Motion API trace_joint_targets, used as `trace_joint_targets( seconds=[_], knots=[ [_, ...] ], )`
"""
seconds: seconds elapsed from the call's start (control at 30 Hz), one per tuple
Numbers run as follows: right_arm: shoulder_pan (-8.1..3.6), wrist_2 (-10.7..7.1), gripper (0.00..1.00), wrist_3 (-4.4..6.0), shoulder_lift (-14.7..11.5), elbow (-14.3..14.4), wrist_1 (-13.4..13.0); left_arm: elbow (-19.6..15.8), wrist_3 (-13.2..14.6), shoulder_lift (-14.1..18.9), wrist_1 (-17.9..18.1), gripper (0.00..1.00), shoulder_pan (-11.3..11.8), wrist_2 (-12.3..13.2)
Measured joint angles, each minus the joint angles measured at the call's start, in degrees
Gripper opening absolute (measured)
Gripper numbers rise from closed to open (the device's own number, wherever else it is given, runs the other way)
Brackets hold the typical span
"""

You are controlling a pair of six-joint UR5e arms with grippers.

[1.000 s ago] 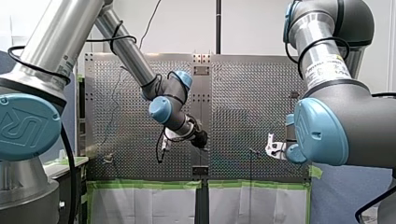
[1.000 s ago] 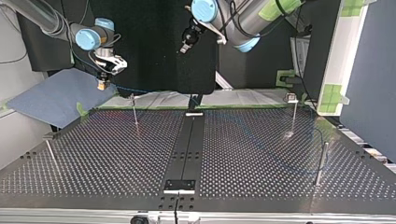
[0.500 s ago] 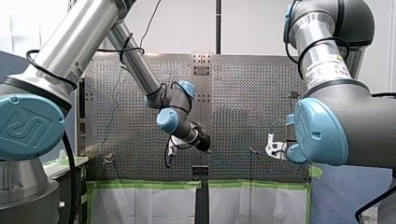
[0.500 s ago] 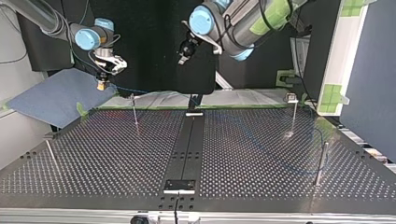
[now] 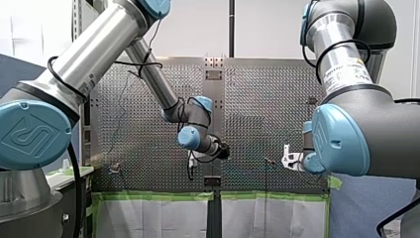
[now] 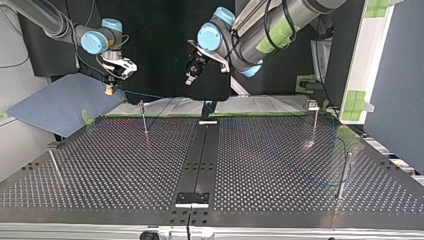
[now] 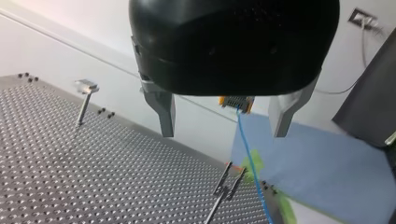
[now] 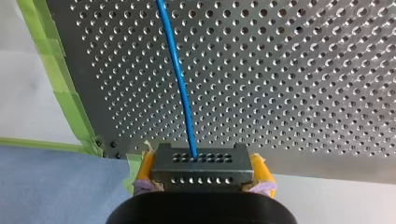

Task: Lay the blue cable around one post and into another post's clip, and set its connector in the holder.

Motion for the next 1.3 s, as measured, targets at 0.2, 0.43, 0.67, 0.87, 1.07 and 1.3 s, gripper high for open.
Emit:
trace_joint_targets(
  seconds=[0.2,0.43,0.67,0.87,1.07,1.3],
  knots=[
    [-0.20,0.62,0.17,-0.08,0.00,0.00,-0.02,3.08,0.27,-3.06,3.08,1.00,0.22,-0.14],
    [-0.16,0.65,0.17,-0.06,-0.02,0.00,-0.12,6.79,1.81,-6.77,6.78,1.00,0.48,0.33],
    [0.01,0.65,0.17,0.10,-0.02,0.00,-0.35,10.36,3.35,-10.35,10.37,1.00,0.61,0.34],
    [0.03,0.60,0.17,0.15,0.01,0.00,-0.40,10.53,5.71,-13.82,13.84,1.00,0.65,-1.85],
    [0.04,0.57,0.17,0.12,0.03,0.01,-0.36,8.16,5.95,-16.86,16.90,1.00,0.61,-2.70],
    [0.04,0.59,0.17,0.02,0.01,0.00,-0.42,6.18,5.79,-20.23,20.25,1.00,0.51,-2.62]
  ],
)
